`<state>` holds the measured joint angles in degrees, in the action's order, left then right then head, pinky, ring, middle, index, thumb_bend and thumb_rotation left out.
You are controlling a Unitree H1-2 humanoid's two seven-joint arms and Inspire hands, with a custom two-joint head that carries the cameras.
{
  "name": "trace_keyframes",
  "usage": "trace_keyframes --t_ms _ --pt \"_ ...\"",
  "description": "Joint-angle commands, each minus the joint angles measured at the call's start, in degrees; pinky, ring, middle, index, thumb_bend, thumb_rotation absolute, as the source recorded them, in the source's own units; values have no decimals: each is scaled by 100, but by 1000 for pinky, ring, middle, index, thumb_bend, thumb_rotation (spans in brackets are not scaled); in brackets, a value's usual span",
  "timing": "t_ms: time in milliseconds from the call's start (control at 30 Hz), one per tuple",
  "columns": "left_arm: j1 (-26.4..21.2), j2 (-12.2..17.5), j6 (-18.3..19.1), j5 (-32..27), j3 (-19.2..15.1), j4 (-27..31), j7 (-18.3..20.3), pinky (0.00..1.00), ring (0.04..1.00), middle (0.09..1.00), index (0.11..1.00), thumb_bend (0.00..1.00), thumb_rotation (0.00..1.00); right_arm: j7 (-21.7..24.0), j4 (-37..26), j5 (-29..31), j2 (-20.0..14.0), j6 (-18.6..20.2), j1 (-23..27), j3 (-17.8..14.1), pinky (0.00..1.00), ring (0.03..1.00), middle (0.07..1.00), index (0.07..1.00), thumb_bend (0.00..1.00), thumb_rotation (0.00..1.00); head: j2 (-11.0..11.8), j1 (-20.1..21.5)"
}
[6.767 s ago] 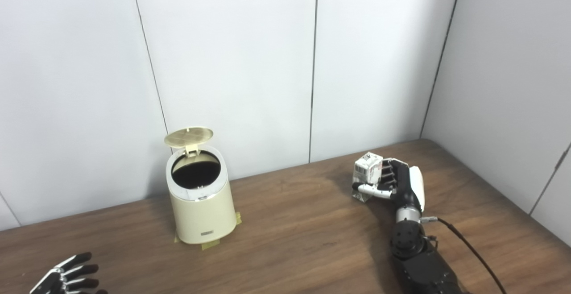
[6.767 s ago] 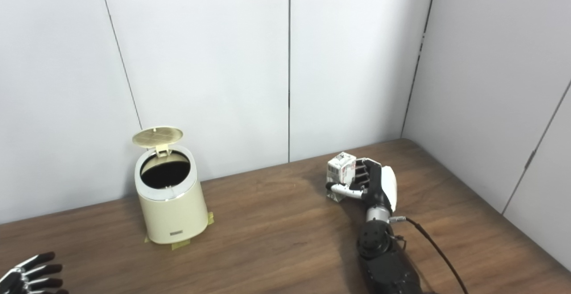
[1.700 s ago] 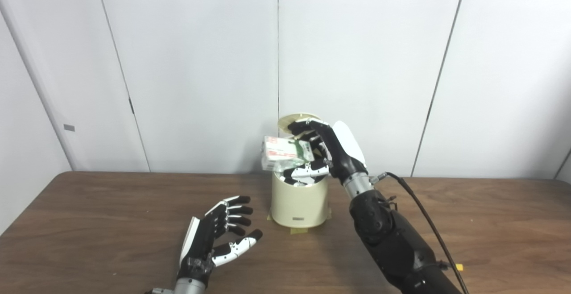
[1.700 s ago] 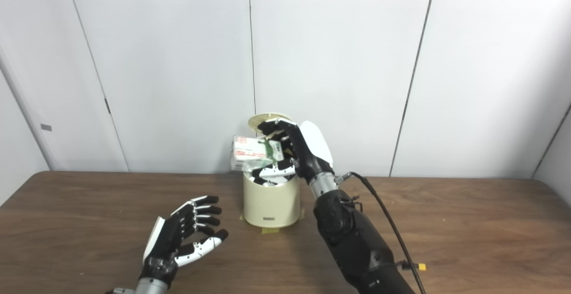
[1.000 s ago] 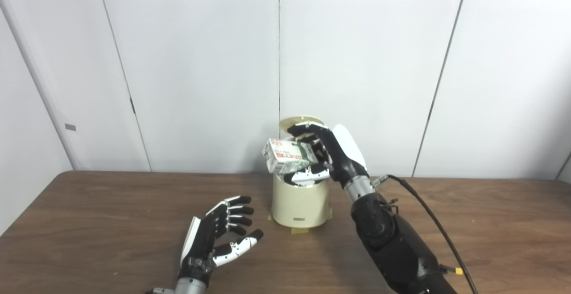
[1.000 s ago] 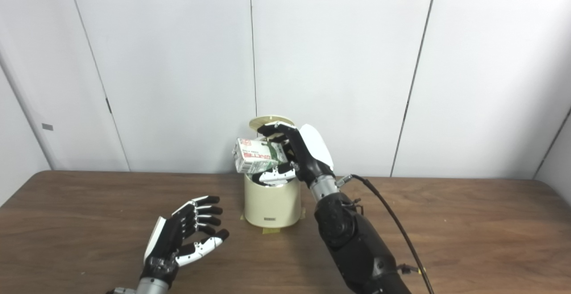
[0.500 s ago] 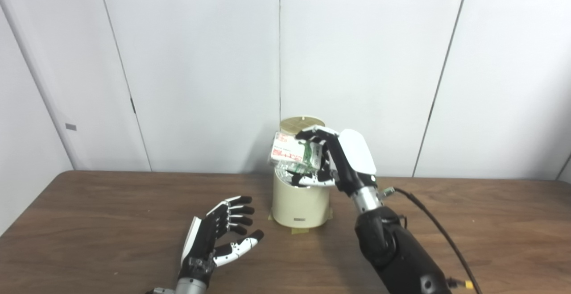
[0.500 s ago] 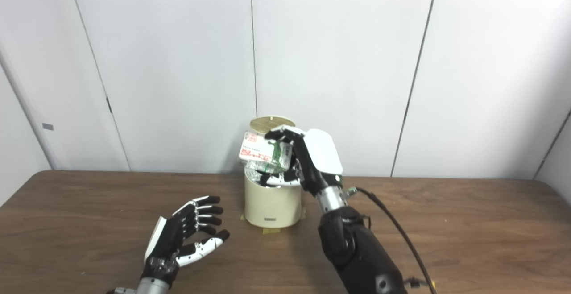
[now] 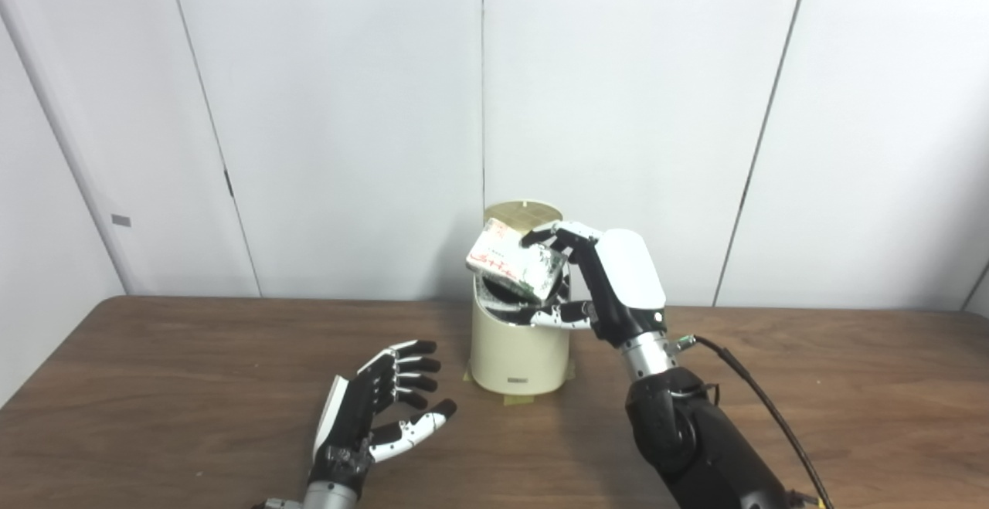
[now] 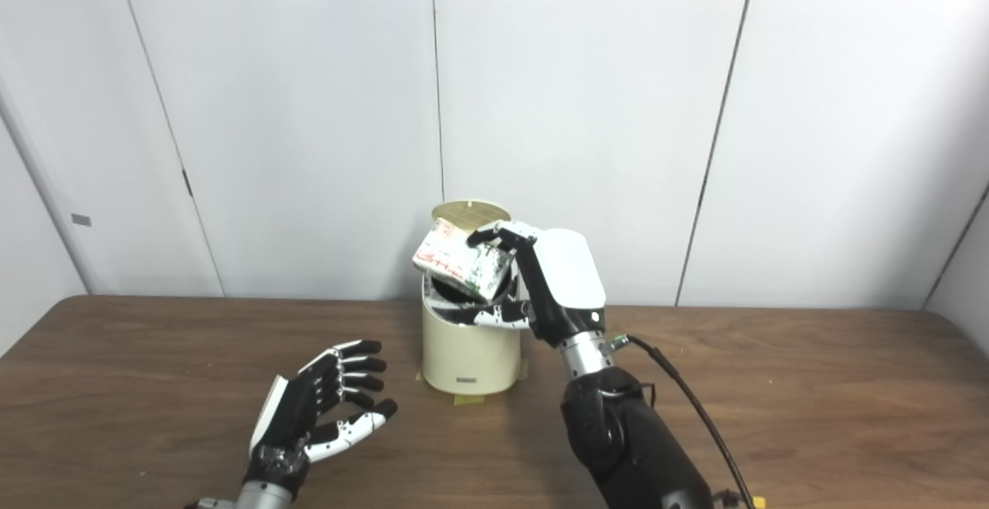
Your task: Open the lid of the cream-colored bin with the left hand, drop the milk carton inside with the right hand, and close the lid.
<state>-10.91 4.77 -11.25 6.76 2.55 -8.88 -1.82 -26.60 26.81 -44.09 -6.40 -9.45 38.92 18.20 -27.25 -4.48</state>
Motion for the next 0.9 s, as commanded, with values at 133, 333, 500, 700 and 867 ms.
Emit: trace_keyframes --t_ms 133,333,500,700,867 --pt "180 -13 -83 94 49 -100 2 546 626 686 733 628 24 141 -242 -29 -43 26 120 24 497 588 662 617 743 0 -18 -17" --pt "170 -14 -108 120 57 -117 -12 548 622 682 731 622 14 193 -277 -31 -50 79 107 11 506 600 669 618 740 0 -25 -16" --pt "163 -20 -95 138 68 -109 -18 544 617 679 730 623 23 77 -466 -23 -61 142 79 -107 506 640 719 636 756 0 -41 -28" --pt "170 -27 -72 150 77 -83 -29 540 617 678 732 627 37 -51 -860 -129 -135 257 -15 -261 500 674 749 637 730 0 -59 -32" --pt "182 -30 -48 161 85 -40 -29 536 612 673 727 627 44 167 -1283 -65 -224 375 -146 -407 510 718 766 636 700 0 -83 -46"
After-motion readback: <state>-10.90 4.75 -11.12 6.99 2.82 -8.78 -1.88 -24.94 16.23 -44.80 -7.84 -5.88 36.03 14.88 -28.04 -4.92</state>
